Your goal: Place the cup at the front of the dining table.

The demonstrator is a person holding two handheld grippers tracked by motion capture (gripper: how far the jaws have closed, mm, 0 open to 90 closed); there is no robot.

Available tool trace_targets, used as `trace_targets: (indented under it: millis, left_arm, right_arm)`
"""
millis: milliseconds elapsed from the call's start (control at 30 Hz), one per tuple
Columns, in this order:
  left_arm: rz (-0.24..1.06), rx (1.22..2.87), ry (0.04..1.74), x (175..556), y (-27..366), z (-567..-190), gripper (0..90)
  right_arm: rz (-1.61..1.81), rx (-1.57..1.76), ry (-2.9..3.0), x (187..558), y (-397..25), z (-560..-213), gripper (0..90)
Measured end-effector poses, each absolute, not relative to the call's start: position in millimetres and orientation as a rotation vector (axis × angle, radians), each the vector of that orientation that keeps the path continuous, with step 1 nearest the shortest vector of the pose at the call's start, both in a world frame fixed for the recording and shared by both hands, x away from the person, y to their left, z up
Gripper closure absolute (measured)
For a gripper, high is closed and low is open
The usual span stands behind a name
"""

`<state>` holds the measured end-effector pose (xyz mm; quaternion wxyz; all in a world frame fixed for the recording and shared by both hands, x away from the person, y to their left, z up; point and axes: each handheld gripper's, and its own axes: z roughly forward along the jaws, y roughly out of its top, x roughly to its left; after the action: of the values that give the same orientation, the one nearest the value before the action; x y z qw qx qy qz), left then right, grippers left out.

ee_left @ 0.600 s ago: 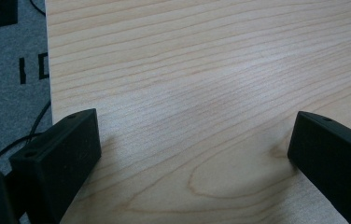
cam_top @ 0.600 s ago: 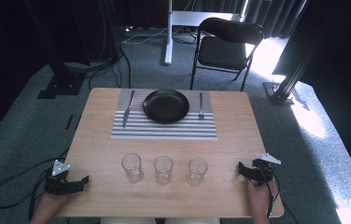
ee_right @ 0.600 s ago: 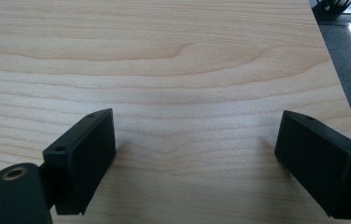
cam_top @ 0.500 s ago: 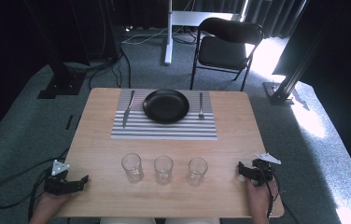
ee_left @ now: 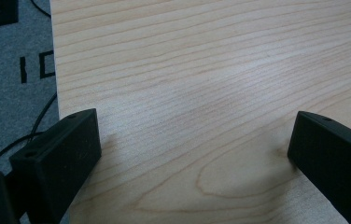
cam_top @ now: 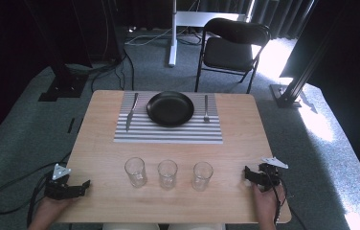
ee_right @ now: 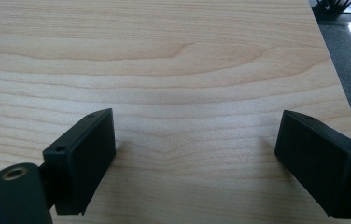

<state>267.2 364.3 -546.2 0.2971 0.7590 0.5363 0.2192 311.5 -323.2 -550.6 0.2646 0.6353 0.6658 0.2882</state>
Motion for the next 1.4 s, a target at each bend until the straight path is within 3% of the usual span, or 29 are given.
trace_targets:
  millis: [333, 1400]
  left_arm:
    - [0.571, 2.027, 1.424, 266, 363, -544, 5.1]
    - [0.503, 2.022, 1.169, 241, 345, -521, 6.7]
  right_arm:
    - [0.778, 1.716, 1.8, 311, -323, -551, 11.8]
    - [0.777, 1.719, 1.797, 311, -323, -551, 11.7]
